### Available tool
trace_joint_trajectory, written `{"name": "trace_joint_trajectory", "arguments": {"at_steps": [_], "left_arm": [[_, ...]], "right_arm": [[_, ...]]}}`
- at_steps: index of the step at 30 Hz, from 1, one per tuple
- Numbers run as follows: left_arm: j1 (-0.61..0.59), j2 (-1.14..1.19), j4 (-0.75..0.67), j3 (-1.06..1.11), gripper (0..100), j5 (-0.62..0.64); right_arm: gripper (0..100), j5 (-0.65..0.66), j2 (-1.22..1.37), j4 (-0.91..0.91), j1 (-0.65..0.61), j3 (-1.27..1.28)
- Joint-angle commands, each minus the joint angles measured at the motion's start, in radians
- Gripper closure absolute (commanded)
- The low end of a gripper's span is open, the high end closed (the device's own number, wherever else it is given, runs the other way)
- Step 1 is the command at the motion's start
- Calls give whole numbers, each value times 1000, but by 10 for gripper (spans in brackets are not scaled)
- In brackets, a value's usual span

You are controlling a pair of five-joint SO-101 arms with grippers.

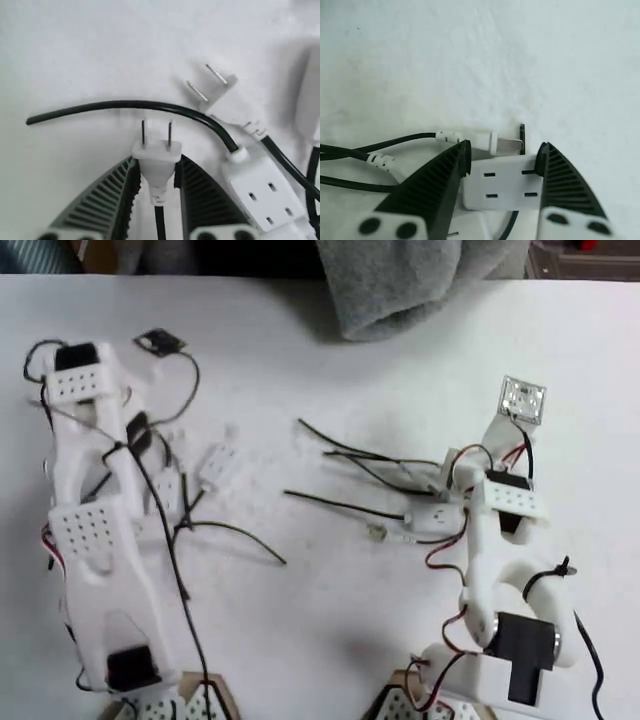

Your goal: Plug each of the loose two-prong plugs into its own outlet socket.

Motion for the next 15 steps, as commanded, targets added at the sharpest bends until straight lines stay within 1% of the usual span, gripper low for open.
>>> {"name": "trace_joint_trajectory", "arguments": {"at_steps": [1, 5, 9, 12, 15], "left_arm": [[-8, -27, 44, -101, 977, 14], [-47, -99, 44, -71, 977, 18], [-70, -240, 44, 14, 977, 18], [-62, -378, 44, 147, 977, 18], [-19, -536, 40, 356, 977, 21]], "right_arm": [[786, 5, -33, -18, -10, -6], [786, 5, -25, -18, -10, -8], [786, 5, 24, -30, -10, -35], [786, 5, 47, -27, -10, -49], [786, 5, 48, -30, -10, -49]]}}
